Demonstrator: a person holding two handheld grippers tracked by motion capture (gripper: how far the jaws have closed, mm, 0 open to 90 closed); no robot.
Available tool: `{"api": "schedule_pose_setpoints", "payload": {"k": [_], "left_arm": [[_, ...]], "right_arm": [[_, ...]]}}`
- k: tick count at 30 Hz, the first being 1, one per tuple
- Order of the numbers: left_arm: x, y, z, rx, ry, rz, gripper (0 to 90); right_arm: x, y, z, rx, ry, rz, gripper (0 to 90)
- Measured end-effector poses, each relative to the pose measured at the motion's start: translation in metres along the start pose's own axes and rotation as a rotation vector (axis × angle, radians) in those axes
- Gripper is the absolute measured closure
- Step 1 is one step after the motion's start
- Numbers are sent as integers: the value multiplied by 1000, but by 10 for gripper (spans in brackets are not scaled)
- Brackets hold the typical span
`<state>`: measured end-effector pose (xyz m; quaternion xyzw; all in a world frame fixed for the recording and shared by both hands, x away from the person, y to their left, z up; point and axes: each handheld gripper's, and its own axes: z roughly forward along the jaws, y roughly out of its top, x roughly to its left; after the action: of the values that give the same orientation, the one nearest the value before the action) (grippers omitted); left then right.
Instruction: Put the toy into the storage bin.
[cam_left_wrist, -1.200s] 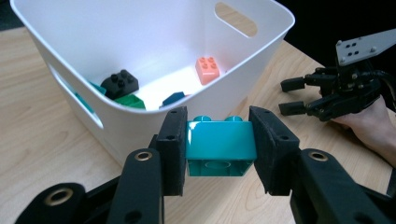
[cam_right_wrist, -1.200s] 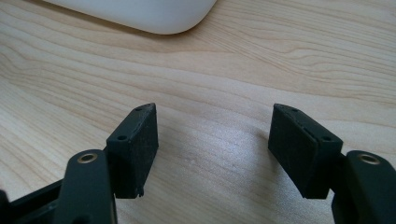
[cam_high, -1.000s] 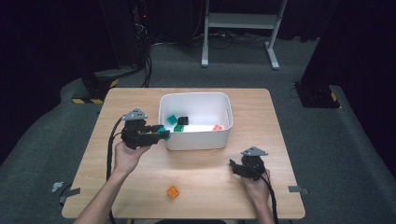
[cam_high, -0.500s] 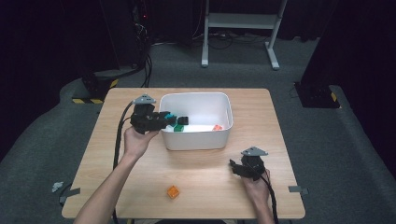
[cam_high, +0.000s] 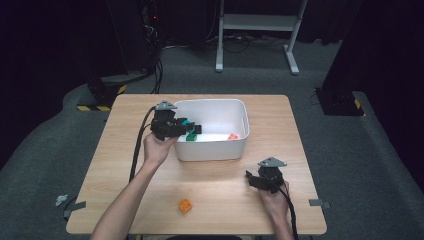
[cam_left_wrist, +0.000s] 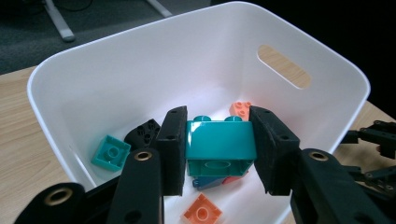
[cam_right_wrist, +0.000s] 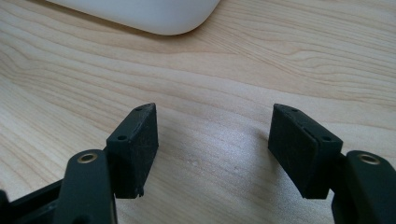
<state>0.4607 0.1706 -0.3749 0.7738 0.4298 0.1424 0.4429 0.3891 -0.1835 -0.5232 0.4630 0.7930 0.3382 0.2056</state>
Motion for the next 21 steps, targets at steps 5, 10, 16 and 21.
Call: {"api": "schedule_pose_setpoints", "payload": {"k": [5,10,16,21], "left_arm": [[2,-2,3,11,25,3,586],[4,-4,7,44,56,21,585],[1,-6,13,55,70,35,583],[0,-6,16,62,75,45,582]], "right_arm": [[0,0,0,0,-1,-2,329],[0,0,0,-1,0,-6,329],[0,0,0,-1,0,-6,329],[0,0,0,-1,0,-6,329]]}}
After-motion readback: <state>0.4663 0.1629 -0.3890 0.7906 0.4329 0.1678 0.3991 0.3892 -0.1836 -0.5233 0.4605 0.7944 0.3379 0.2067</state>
